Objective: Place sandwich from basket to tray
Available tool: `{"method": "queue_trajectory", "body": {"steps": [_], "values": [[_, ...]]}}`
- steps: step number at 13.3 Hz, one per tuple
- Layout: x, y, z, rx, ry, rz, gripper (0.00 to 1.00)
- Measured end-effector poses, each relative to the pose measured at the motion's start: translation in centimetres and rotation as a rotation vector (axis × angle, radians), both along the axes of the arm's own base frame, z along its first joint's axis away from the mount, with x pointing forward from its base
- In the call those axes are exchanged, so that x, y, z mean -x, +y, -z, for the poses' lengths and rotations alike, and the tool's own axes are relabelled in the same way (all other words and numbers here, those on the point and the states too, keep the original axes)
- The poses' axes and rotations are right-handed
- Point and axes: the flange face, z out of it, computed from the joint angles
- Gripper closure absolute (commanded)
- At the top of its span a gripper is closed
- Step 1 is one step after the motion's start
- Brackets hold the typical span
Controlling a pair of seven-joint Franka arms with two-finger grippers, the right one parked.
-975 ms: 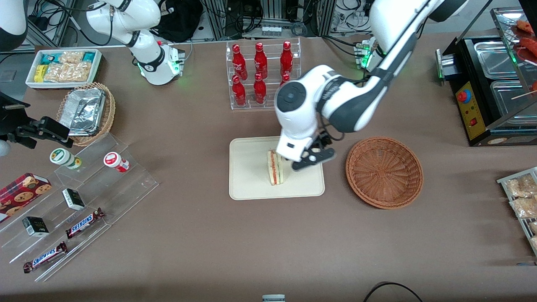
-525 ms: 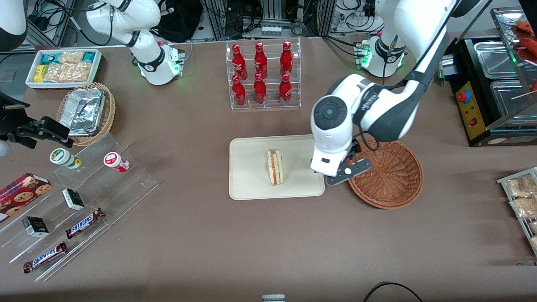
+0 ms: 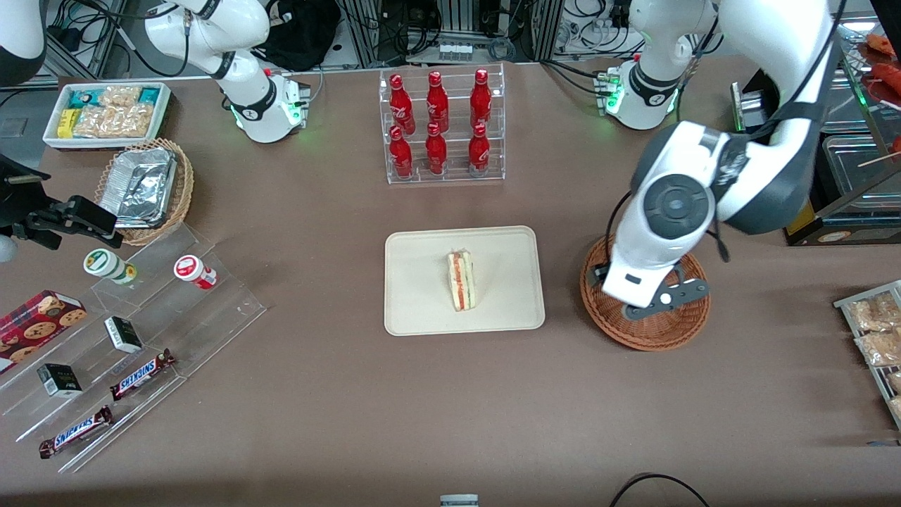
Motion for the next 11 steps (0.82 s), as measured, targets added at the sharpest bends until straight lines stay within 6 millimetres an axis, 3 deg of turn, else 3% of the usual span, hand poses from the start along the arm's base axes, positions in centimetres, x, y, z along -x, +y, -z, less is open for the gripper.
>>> {"method": "queue_trajectory", "body": {"steps": [5, 9, 11], "values": [[3.6, 5.9, -3.7, 0.012, 0.051, 0.187, 0.0], [5.9, 12.0, -7.9, 0.025, 0.119, 0.284, 0.0], [6.8, 14.1, -9.8, 0.034, 0.135, 0.297, 0.0]]}}
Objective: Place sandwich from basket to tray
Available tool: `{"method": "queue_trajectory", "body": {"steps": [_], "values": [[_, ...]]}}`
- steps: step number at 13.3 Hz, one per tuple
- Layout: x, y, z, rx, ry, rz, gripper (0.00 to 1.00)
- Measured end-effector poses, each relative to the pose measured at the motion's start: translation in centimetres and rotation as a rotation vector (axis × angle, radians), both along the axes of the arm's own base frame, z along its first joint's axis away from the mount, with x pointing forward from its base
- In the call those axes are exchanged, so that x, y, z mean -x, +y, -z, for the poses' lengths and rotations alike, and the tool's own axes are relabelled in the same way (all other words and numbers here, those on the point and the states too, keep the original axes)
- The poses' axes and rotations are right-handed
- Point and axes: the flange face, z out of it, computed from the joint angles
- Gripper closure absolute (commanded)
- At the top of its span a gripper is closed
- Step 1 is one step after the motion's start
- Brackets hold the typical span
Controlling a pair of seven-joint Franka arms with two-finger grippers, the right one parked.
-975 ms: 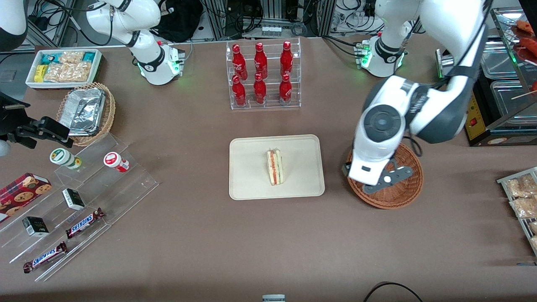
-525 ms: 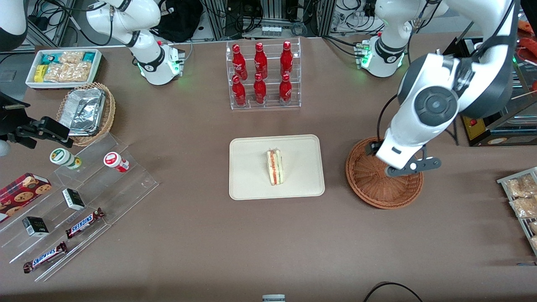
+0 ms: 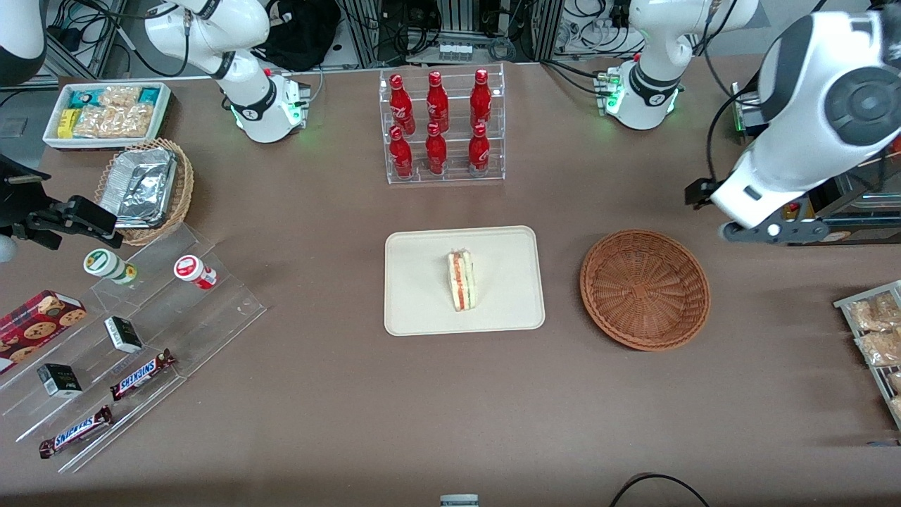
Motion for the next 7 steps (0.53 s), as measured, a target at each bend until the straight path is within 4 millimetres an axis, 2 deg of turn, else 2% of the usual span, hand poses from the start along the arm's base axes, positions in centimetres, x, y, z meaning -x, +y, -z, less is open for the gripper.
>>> {"method": "queue_trajectory", "body": {"steps": [5, 7], "values": [[1.3, 3.6, -5.6, 0.106, -0.014, -0.039, 0.0], [1.4, 4.1, -6.7, 0.121, -0.036, -0.045, 0.0]]}}
